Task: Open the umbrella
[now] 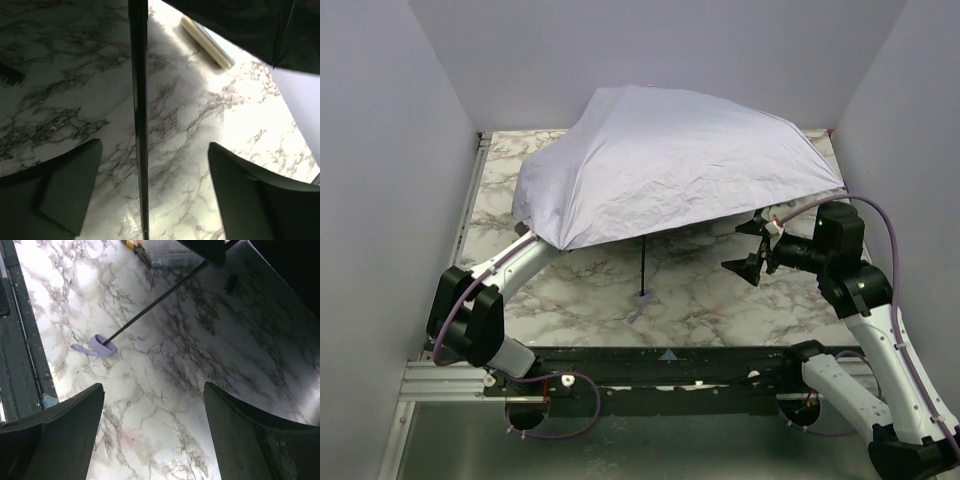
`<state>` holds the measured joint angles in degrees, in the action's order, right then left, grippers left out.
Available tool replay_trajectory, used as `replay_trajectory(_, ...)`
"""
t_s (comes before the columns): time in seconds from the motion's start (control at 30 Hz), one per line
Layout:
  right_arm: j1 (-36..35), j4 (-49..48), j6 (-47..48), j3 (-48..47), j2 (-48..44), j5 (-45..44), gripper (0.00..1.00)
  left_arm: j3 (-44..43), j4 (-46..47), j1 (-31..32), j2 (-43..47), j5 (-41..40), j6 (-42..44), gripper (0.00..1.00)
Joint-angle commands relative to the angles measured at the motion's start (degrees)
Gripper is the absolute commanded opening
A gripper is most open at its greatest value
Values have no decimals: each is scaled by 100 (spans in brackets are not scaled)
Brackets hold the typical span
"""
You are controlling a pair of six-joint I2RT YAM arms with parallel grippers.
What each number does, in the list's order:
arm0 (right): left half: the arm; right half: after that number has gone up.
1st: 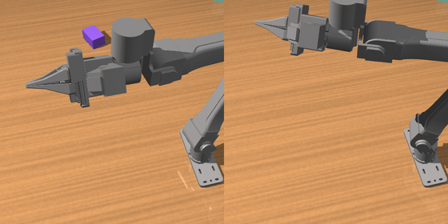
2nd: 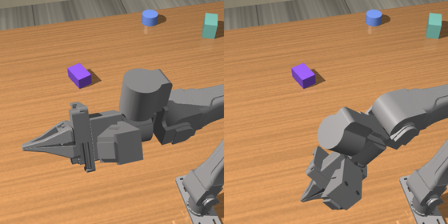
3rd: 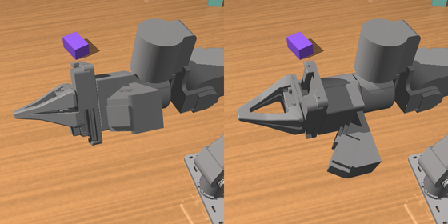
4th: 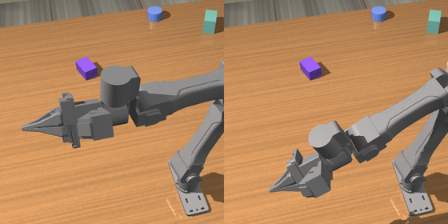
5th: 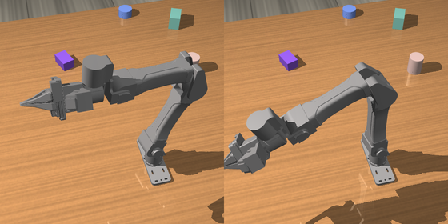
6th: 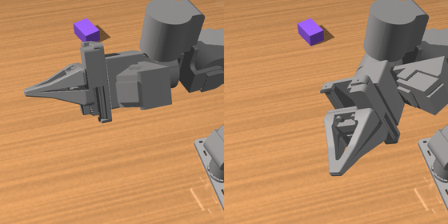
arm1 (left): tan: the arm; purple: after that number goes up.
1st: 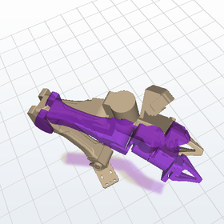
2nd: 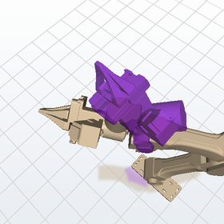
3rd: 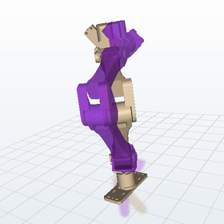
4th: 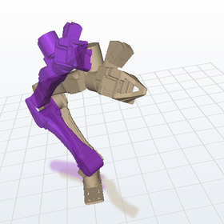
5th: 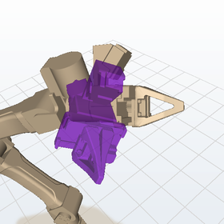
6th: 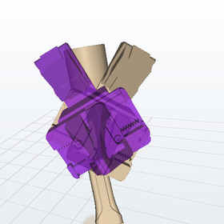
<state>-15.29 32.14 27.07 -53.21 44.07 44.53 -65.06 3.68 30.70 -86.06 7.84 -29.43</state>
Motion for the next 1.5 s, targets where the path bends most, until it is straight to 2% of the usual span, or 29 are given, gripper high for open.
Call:
replay_trajectory(0.0,-9,168,94,159,-148,-328,83,463,-195,-21,527,599,421,98)
replay_trajectory(0.07,-8,202,92,206,-173,-402,84,638,-356,-11,706,678,701,98)
replay_trajectory(0.27,-5,354,192,404,-291,-566,86,946,-1862,22,1053,849,1771,98)
replay_trajectory(0.3,-9,424,290,458,-319,-592,87,1015,-2120,26,1095,813,1923,98)
replay_trajectory(0.33,-9,513,412,501,-341,-630,93,1090,-2368,22,1149,841,2176,98)
replay_trajectory(0.43,-9,758,687,631,-437,-833,99,1379,-2815,31,1390,711,2783,98)
replay_trajectory(0.6,-8,1003,776,757,-733,-1240,100,1748,-3683,80,1804,265,3957,98)
replay_trajectory(0.73,-5,1242,757,801,-995,-1613,100,2106,-4189,116,2475,103,4599,99)
replay_trajectory(0.87,-9,1393,834,901,-1321,-1991,100,2776,-4432,166,3818,81,5313,99)
replay_trajectory(1.2,-8,1138,1038,1484,-2298,-3389,100,3540,-4881,196,6594,-1636,5344,99)
replay_trajectory(1.3,-6,1191,1098,1555,-2589,-3600,100,3776,-4953,193,7184,-2302,5278,99)
replay_trajectory(1.47,-9,1475,943,1519,-2877,-3783,100,4171,-4708,168,7653,-3467,5369,98)
